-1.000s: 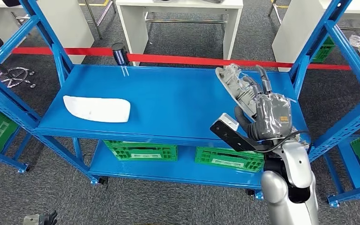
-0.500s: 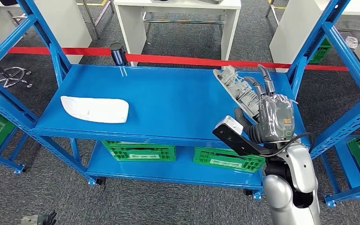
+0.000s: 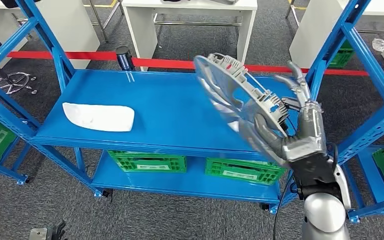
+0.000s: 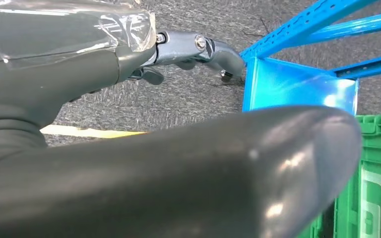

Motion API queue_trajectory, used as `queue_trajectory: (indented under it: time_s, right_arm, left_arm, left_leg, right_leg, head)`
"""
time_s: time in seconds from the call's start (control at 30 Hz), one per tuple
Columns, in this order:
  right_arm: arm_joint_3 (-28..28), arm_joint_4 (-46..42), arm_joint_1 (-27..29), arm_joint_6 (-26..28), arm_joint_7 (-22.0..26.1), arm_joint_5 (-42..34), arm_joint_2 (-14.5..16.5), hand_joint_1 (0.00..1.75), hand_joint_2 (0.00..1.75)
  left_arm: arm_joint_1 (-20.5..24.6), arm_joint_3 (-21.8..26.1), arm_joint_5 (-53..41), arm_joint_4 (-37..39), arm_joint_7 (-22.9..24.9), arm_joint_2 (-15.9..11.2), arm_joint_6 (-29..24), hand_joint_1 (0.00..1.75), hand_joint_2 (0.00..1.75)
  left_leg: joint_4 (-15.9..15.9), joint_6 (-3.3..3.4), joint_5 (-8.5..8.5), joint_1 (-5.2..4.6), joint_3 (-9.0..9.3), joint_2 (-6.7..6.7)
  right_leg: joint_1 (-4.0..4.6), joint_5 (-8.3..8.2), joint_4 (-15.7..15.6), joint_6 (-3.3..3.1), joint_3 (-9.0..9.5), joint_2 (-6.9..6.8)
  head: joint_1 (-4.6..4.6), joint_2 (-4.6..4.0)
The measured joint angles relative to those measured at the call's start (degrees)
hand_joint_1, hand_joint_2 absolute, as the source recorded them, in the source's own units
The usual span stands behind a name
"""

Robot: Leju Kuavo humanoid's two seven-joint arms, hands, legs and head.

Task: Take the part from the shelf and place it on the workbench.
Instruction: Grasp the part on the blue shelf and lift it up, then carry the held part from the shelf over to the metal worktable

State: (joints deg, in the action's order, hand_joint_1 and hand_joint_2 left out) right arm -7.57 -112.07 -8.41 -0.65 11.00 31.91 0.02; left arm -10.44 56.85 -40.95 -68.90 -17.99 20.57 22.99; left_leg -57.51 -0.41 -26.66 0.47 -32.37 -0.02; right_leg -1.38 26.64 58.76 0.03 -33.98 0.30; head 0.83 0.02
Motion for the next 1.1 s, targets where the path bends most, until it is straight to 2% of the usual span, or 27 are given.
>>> queue_trajectory:
  time_s: [0.07, 0.1, 0.17, 0.2, 0.23, 0.27, 0.3, 0.37, 0.43, 0.5, 0.57, 0.6, 0.7, 0.73, 0.77, 0.8, 0.83, 0.87, 0.9, 0.93, 1.0, 1.03, 1.07, 1.1]
  right_arm:
    - [0.0, -0.9, 0.2, -0.3, 1.1, -3.6, -0.1, 1.75, 1.75]
    - [0.0, -1.4, 0.3, -0.6, 1.6, -5.4, -0.1, 1.75, 1.75]
    - [0.0, -2.1, 0.4, -1.3, 2.6, -9.0, -0.1, 1.75, 1.75]
    - [0.0, -2.3, 0.5, -1.8, 3.2, -10.9, -0.1, 1.75, 1.75]
    - [0.0, -2.6, 0.6, -2.4, 3.6, -13.0, -0.1, 1.75, 1.75]
    - [0.0, -2.8, 0.7, -3.1, 4.0, -15.3, -0.1, 1.75, 1.75]
    - [0.0, -3.1, 0.7, -3.9, 4.3, -17.7, -0.1, 1.75, 1.75]
    - [0.0, -3.8, 0.7, -5.9, 5.0, -23.1, -0.2, 1.75, 1.75]
    - [-0.2, -4.3, 0.7, -8.3, 5.8, -29.0, -0.2, 1.75, 1.75]
    - [-0.6, -4.7, 0.6, -11.1, 6.2, -35.0, -0.3, 1.75, 1.75]
    - [-0.9, -5.1, 0.6, -14.2, 6.4, -41.1, -0.6, 1.75, 1.75]
    - [-1.1, -5.3, 0.5, -15.5, 6.4, -43.8, -0.8, 1.75, 1.75]
    - [-1.8, -5.6, 0.3, -17.5, 6.4, -48.0, -1.2, 1.75, 1.75]
    - [-2.0, -5.6, 0.3, -17.8, 6.4, -48.5, -1.3, 1.75, 1.75]
    - [-2.2, -5.6, 0.3, -18.4, 6.3, -49.2, -1.4, 1.75, 1.75]
    - [-2.5, -5.6, 0.3, -19.2, 6.0, -50.5, -1.6, 1.75, 1.75]
    - [-2.8, -5.6, 0.2, -20.5, 5.5, -52.5, -1.8, 1.75, 1.75]
    - [-3.1, -5.6, 0.0, -22.0, 4.9, -54.8, -2.0, 1.75, 1.75]
    - [-3.7, -5.6, -0.1, -23.5, 4.2, -57.2, -2.3, 1.75, 1.75]
    - [-4.4, -5.6, -0.2, -24.8, 3.6, -59.3, -2.5, 1.75, 1.75]
    - [-6.0, -5.6, -0.5, -26.5, 2.5, -62.1, -2.8, 1.75, 1.75]
    - [-6.9, -5.6, -0.6, -27.0, 2.2, -62.7, -2.9, 1.75, 1.75]
    - [-7.7, -5.7, -0.6, -27.4, 2.0, -62.9, -3.0, 1.75, 1.75]
    - [-8.5, -5.7, -0.7, -27.6, 1.9, -62.8, -3.2, 1.75, 1.75]
  left_arm:
    - [0.2, 0.5, -0.3, 0.1, -0.2, 0.0, 0.1, 0.0, 0.0]
    - [0.2, 0.7, -0.3, 0.1, -0.3, 0.0, 0.1, 0.0, 0.0]
    - [0.3, 0.9, -0.2, 0.2, -0.3, 0.0, 0.0, 0.0, 0.0]
    - [0.3, 1.0, -0.1, 0.3, -0.2, 0.0, -0.1, 0.0, 0.0]
    - [0.3, 1.1, -0.1, 0.3, -0.2, 0.0, -0.1, 0.0, 0.0]
    - [0.3, 1.3, 0.0, 0.4, -0.2, 0.0, -0.1, 0.0, 0.0]
    - [0.3, 1.4, 0.1, 0.5, -0.2, 0.0, -0.2, 0.0, 0.0]
    - [0.3, 1.6, 0.2, 0.5, -0.2, -0.1, -0.1, 0.0, 0.0]
    - [0.4, 1.8, 0.3, 0.5, -0.3, -0.3, 0.2, 0.0, 0.0]
    - [0.4, 2.1, 0.3, 0.5, -0.3, -0.3, 0.7, 0.0, 0.0]
    - [0.5, 2.5, 0.3, 0.5, -0.4, -0.3, 1.4, 0.0, 0.0]
    - [0.6, 2.7, 0.2, 0.5, -0.5, -0.3, 1.8, 0.0, 0.0]
    - [0.9, 3.2, 0.1, 0.7, -0.6, -0.1, 2.3, 0.0, 0.0]
    - [0.9, 3.3, 0.1, 0.8, -0.6, 0.0, 2.5, 0.0, 0.0]
    - [1.0, 3.5, 0.0, 0.9, -0.7, 0.0, 2.6, 0.0, 0.0]
    - [1.1, 3.6, -0.1, 1.0, -0.8, 0.1, 2.9, 0.0, 0.0]
    - [1.2, 3.9, -0.4, 1.1, -1.1, 0.1, 3.3, 0.0, 0.0]
    - [1.4, 4.3, -0.8, 1.2, -1.4, 0.1, 3.6, 0.0, 0.0]
    - [1.6, 4.8, -1.3, 1.3, -1.7, 0.1, 3.9, 0.0, 0.0]
    - [1.9, 5.3, -1.8, 1.4, -2.0, 0.1, 4.2, 0.0, 0.0]
    - [2.2, 6.2, -2.6, 1.6, -2.2, 0.1, 4.7, 0.0, 0.0]
    - [2.4, 6.6, -2.8, 1.7, -2.3, 0.1, 4.9, 0.0, 0.0]
    - [2.5, 7.0, -3.0, 1.7, -2.3, 0.1, 5.0, 0.0, 0.0]
    - [2.5, 7.3, -3.1, 1.7, -2.3, 0.1, 5.1, 0.0, 0.0]
  left_leg:
    - [-1.5, -0.46, -1.16, 0.23, -0.75, 0.01]
    - [-3.8, -0.69, -2.54, 0.3, -1.83, 0.01]
    - [-11.2, -0.96, -6.02, 0.32, -5.35, 0.01]
    - [-14.6, -0.95, -7.13, 0.31, -7.06, 0.01]
    - [-16.4, -0.81, -7.27, 0.28, -8.05, 0.01]
    - [-16.0, -0.52, -6.38, 0.21, -8.01, 0.0]
    - [-13.4, -0.03, -4.61, 0.07, -6.87, -0.02]
    - [-5.7, 1.52, -1.23, -0.47, -3.21, 0.03]
    - [-1.4, 2.68, -0.22, -1.12, -1.2, 0.21]
    - [-0.7, 2.97, -0.19, -1.4, -0.91, 0.32]
    - [0.7, 2.92, 0.57, -1.07, -0.07, 0.43]
    - [1.4, 2.94, 1.0, -0.84, 0.34, 0.49]
    - [1.9, 2.99, 1.39, -0.59, 0.58, 0.54]
    - [1.9, 2.94, 1.36, -0.54, 0.58, 0.52]
    - [1.8, 2.83, 1.32, -0.45, 0.58, 0.49]
    - [1.7, 2.64, 1.22, -0.31, 0.59, 0.43]
    - [1.4, 2.33, 1.06, -0.15, 0.57, 0.36]
    - [1.0, 1.91, 0.8, -0.12, 0.46, 0.3]
    - [0.5, 1.46, 0.51, -0.14, 0.3, 0.26]
    - [0.1, 1.03, 0.32, -0.19, 0.13, 0.25]
    - [-0.2, 0.36, 0.4, -0.16, -0.09, 0.23]
    - [-0.3, 0.08, 0.32, -0.02, -0.18, 0.2]
    - [-0.9, -0.21, -0.27, 0.09, -0.4, 0.18]
    - [-2.4, -0.48, -1.59, 0.19, -0.98, 0.16]
  right_leg:
    - [-0.14, -0.03, -0.1, -0.66, 0.04, 0.02]
    - [-0.19, -0.04, -0.1, -0.94, 0.1, 0.03]
    - [0.06, 0.0, -0.1, -1.25, 0.1, 0.03]
    - [0.25, 0.02, -0.1, -1.34, 0.1, 0.04]
    - [0.47, 0.04, -0.1, -1.39, 0.13, 0.08]
    - [0.7, 0.07, -0.1, -1.43, 0.19, 0.17]
    - [0.95, 0.08, -0.1, -1.45, 0.29, 0.28]
    - [1.28, 0.09, -0.1, -1.46, 0.39, 0.48]
    - [1.25, 0.06, -0.2, -1.39, 0.29, 0.48]
    - [1.21, -0.06, -0.4, -1.14, 0.27, 0.38]
    - [1.33, 0.42, 0.4, -0.93, -0.1, 0.24]
    - [1.36, 1.35, 2.1, -0.89, -0.93, 0.19]
    - [0.82, 5.69, 12.9, -0.61, -6.02, 0.13]
    - [0.54, 6.29, 15.3, -0.19, -7.19, 0.12]
    - [0.27, 5.96, 15.4, 0.45, -7.3, 0.09]
    - [-0.02, 4.82, 13.1, 1.2, -6.22, 0.03]
    - [-0.3, 3.19, 9.0, 1.97, -4.12, -0.1]
    - [-0.43, 1.89, 5.0, 2.36, -2.05, -0.23]
    - [-0.49, 0.96, 2.0, 2.27, -0.45, -0.24]
    - [-0.43, 0.52, 0.3, 1.85, 0.42, -0.23]
    - [-0.19, 0.25, 0.1, 0.61, 0.46, -0.02]
    - [-0.22, 0.08, 0.1, 0.22, 0.39, -0.02]
    - [-0.3, -0.11, 0.1, -0.08, 0.33, -0.03]
    - [-0.43, -0.27, 0.0, -0.34, 0.25, -0.03]
  head:
    - [0.07, 0.0]
    - [0.09, 0.0]
    - [0.13, 0.0]
    - [0.12, 0.0]
    - [0.12, 0.0]
    - [0.12, 0.0]
    - [0.12, 0.0]
    - [0.03, 0.0]
    - [-0.09, 0.0]
    - [-0.11, 0.0]
    - [-0.17, 0.0]
    - [-0.21, 0.0]
    - [-0.26, 0.0]
    - [-0.26, 0.0]
    - [-0.25, 0.0]
    - [-0.26, 0.0]
    - [-0.27, 0.0]
    - [-0.28, 0.0]
    - [-0.27, 0.0]
    - [-0.27, 0.0]
    - [-0.24, 0.0]
    - [-0.26, 0.0]
    - [-0.21, 0.0]
    - [-0.17, 0.0]
